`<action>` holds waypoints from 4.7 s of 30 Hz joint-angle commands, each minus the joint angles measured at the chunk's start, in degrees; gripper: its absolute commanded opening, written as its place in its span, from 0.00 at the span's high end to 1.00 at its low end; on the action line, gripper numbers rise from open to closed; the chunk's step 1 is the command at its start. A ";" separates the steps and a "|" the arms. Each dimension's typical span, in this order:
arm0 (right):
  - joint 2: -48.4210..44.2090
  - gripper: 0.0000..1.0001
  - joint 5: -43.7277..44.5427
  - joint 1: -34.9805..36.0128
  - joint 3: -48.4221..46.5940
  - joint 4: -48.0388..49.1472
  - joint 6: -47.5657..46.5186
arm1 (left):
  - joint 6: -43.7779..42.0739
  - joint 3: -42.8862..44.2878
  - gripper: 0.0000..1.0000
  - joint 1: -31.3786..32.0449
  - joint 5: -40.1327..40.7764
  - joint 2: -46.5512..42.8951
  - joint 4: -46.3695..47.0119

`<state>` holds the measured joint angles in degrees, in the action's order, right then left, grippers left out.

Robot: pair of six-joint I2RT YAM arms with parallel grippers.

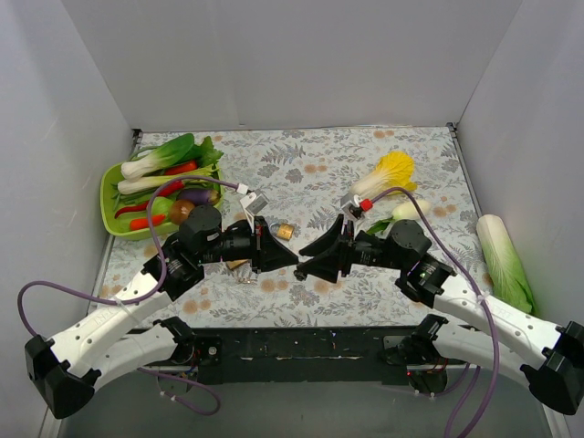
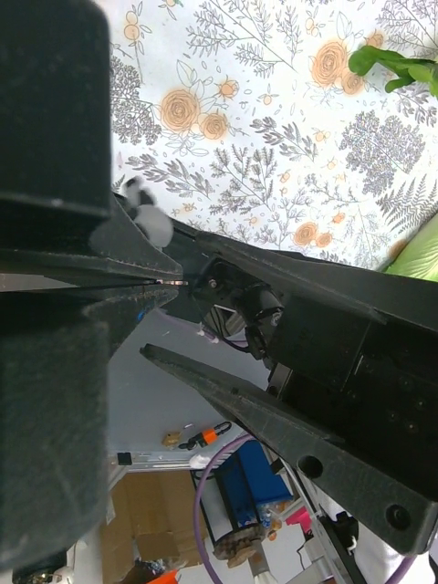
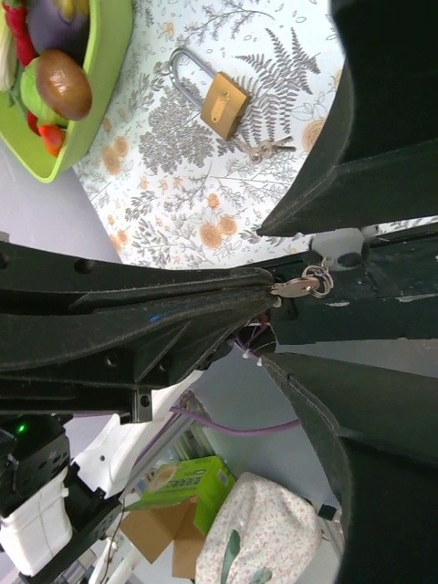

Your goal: Unlock with the key

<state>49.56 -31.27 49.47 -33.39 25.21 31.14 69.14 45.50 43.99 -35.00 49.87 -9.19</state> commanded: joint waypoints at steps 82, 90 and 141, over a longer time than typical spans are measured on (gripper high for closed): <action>-12.56 0.99 3.06 -24.16 3.59 -22.58 -2.66 | 24.55 0.03 0.02 -6.62 40.28 42.32 14.55; -12.03 0.99 2.35 -24.16 3.42 -22.14 -2.39 | 17.35 6.00 0.02 -9.18 38.61 49.97 14.29; -10.62 0.99 0.68 -24.16 5.70 -21.26 -2.31 | -2.26 27.63 0.35 -0.74 54.95 65.18 -15.68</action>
<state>39.99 -29.95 25.50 -28.25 1.54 29.32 67.68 72.29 42.61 20.21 111.90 -20.16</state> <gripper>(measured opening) 0.044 0.664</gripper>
